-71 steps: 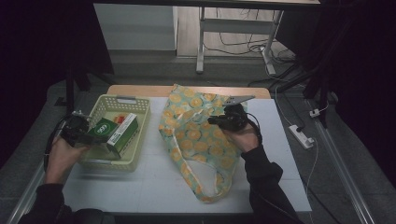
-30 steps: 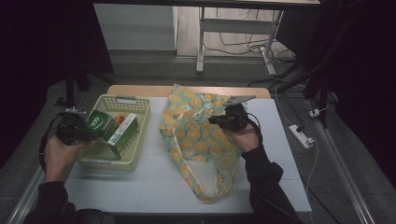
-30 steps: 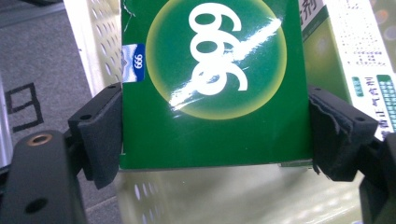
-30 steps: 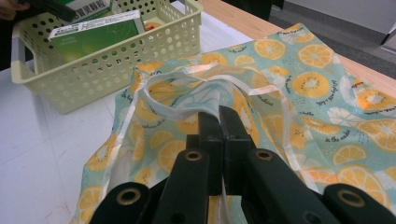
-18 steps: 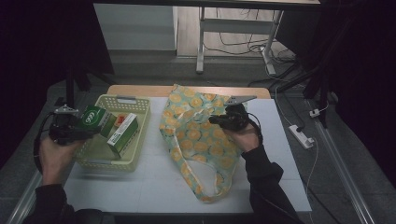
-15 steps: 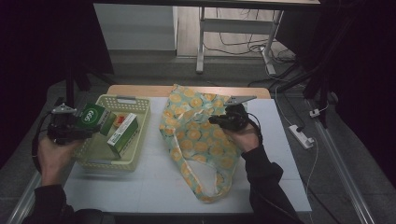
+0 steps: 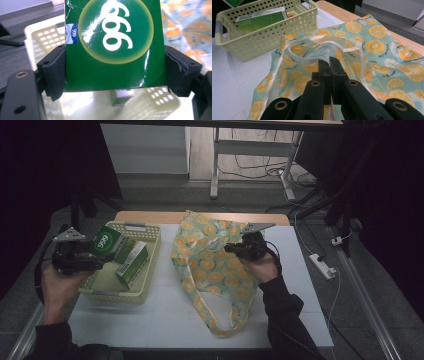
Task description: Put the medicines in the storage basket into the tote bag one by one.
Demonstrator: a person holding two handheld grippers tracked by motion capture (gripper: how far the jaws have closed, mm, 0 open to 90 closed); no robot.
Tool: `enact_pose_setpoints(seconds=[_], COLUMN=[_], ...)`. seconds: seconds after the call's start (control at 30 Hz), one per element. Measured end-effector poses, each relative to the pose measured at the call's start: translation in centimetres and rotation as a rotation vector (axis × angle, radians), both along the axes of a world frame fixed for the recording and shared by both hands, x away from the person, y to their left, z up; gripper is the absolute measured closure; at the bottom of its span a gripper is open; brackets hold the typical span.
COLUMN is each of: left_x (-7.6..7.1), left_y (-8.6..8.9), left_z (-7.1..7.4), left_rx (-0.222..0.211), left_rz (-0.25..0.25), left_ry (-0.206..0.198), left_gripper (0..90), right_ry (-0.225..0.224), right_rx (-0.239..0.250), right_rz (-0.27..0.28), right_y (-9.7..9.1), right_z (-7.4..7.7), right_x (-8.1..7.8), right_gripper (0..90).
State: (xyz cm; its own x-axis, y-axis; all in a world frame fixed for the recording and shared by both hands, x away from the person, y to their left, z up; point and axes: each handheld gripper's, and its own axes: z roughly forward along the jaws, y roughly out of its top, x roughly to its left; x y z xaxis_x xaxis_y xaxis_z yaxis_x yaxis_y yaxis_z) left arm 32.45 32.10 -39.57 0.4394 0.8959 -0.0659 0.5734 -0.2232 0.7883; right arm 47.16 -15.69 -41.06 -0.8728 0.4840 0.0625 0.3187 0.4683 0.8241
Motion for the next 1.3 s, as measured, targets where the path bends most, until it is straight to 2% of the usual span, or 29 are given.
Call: enact_pose_setpoints(seconds=[0.27, 0.5, 0.73, 1.03, 1.3], left_x=[-0.3, -0.1, 0.5, 1.2, 1.9], left_y=[-3.6, -7.2, -10.1, -14.0, -16.9], left_z=[0.6, 0.6, -0.4, -1.6, -2.9], left_rx=[0.0, -0.007, -0.016, -0.009, 0.006], left_rz=[-0.12, -0.248, -0.35, -0.443, -0.489], left_ry=[-0.001, 0.029, 0.071, 0.114, 0.148], left_gripper=[18.0, 18.0, 18.0, 18.0, 17.9], right_ry=[-0.011, -0.01, -0.009, -0.01, -0.012], right_rx=[0.009, 0.012, 0.014, 0.016, 0.023], right_rz=[0.0, 0.001, 0.001, 0.005, 0.006], right_y=[-0.1, -0.1, 0.0, 0.0, 0.0], right_z=[0.2, 0.2, 0.2, 0.2, 0.3], right_x=[-0.1, -0.1, -0.2, -0.2, -0.3], right_gripper=[89.5, 89.5, 89.4, 89.5, 89.5])
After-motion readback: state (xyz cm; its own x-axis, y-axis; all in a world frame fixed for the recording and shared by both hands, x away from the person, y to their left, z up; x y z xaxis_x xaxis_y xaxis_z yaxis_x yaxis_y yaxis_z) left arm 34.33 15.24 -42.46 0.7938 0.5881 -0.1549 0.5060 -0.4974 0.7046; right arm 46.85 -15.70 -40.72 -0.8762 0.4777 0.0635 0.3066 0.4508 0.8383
